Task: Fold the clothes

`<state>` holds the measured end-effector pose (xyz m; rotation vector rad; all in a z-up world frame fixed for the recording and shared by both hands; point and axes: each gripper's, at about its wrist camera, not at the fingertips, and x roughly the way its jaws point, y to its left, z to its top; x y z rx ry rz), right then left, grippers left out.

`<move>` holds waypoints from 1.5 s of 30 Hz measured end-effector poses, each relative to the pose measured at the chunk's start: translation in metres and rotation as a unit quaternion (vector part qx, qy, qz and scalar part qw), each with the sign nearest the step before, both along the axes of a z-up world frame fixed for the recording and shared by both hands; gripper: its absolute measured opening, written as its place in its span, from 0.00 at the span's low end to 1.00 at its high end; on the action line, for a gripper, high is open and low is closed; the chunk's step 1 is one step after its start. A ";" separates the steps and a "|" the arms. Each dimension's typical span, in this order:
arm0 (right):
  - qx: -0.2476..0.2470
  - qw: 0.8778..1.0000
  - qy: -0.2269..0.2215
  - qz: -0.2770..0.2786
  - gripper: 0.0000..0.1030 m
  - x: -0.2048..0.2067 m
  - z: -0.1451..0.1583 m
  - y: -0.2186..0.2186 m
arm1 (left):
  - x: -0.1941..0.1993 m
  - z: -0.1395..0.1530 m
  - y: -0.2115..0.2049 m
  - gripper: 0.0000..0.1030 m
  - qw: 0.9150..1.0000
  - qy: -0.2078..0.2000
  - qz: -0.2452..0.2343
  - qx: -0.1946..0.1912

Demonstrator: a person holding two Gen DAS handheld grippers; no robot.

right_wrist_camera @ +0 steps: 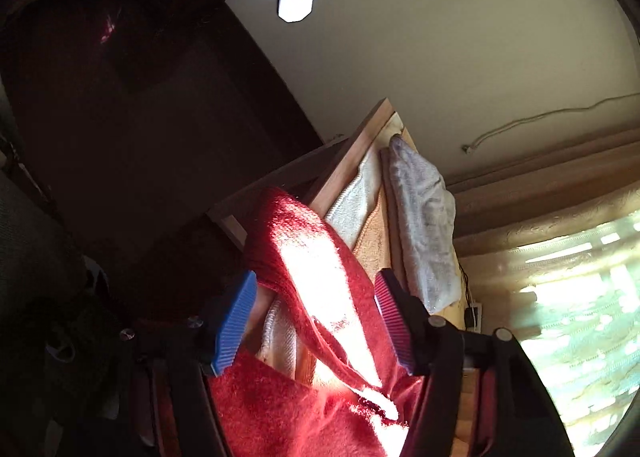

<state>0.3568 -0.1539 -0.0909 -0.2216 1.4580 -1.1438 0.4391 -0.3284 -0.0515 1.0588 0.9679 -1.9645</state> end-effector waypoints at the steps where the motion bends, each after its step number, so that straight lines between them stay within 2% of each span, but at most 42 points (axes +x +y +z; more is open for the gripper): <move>1: 0.010 1.000 0.000 -0.001 0.54 0.000 -0.003 -0.003 | -0.002 0.001 -0.001 0.89 1.000 0.001 -0.003 -0.001; 5: 0.057 0.998 -0.016 -0.015 0.43 -0.002 -0.011 -0.016 | -0.006 0.004 -0.007 0.89 1.000 0.005 -0.015 -0.004; 9: 0.077 0.997 -0.018 -0.014 0.43 -0.006 -0.013 -0.021 | -0.010 0.005 -0.013 0.89 1.000 0.005 -0.021 -0.004; 16: 0.064 0.997 0.022 0.024 0.43 -0.001 -0.019 -0.023 | -0.018 0.004 -0.018 0.89 1.000 0.003 -0.026 0.000; 18: 0.072 0.997 0.017 0.013 0.43 -0.002 -0.023 -0.033 | -0.020 0.004 -0.019 0.89 1.000 0.005 -0.028 0.001; 19: 0.078 0.997 0.005 0.001 0.37 -0.003 -0.023 -0.040 | -0.021 0.005 -0.020 0.89 1.000 0.006 -0.030 0.000; 20: 0.086 0.996 -0.017 -0.017 0.25 -0.005 -0.020 -0.047 | -0.020 0.006 -0.020 0.89 1.000 0.006 -0.029 -0.001; 21: 0.092 0.994 -0.045 -0.037 0.22 -0.008 -0.014 -0.055 | -0.020 0.006 -0.021 0.89 1.000 0.005 -0.029 -0.002; 22: 0.093 0.991 -0.075 -0.058 0.14 -0.013 -0.005 -0.062 | -0.020 0.007 -0.021 0.89 1.000 0.005 -0.029 -0.004; 23: 0.093 0.987 -0.105 -0.079 0.10 -0.018 0.004 -0.069 | -0.019 0.008 -0.022 0.89 1.000 0.005 -0.029 -0.005; 25: 0.079 0.974 -0.172 -0.123 0.10 -0.036 0.032 -0.082 | -0.019 0.010 -0.023 0.89 1.000 0.004 -0.025 -0.005; 27: 0.054 0.955 -0.239 -0.169 0.09 -0.061 0.064 -0.094 | -0.020 0.012 -0.025 0.89 1.000 0.003 -0.023 -0.007; 31: -0.033 0.903 -0.332 -0.270 0.09 -0.144 0.125 -0.106 | -0.042 0.019 -0.026 0.89 0.999 0.003 -0.048 -0.014; 33: -0.090 0.865 -0.368 -0.328 0.09 -0.200 0.153 -0.100 | -0.061 0.025 -0.022 0.89 0.997 0.008 -0.072 -0.020; 35: -0.157 0.810 -0.405 -0.393 0.09 -0.264 0.182 -0.079 | -0.083 0.032 -0.017 0.89 0.995 0.015 -0.100 -0.026; 37: -0.229 0.740 -0.436 -0.458 0.09 -0.326 0.204 -0.038 | -0.108 0.038 -0.009 0.89 0.991 0.023 -0.130 -0.030; 39: -0.295 0.669 -0.441 -0.521 0.09 -0.377 0.215 0.017 | -0.133 0.043 0.001 0.89 0.986 0.030 -0.162 -0.032; 40: -0.319 0.641 -0.430 -0.551 0.09 -0.392 0.213 0.047 | -0.145 0.045 0.007 0.89 0.983 0.033 -0.179 -0.033; 43: -0.361 0.567 -0.385 -0.633 0.09 -0.420 0.195 0.139 | -0.182 0.048 0.028 0.89 0.972 0.037 -0.231 -0.034; 45: -0.349 0.528 -0.370 -0.680 0.09 -0.424 0.163 0.195 | -0.207 0.049 0.045 0.89 0.963 0.033 -0.265 -0.032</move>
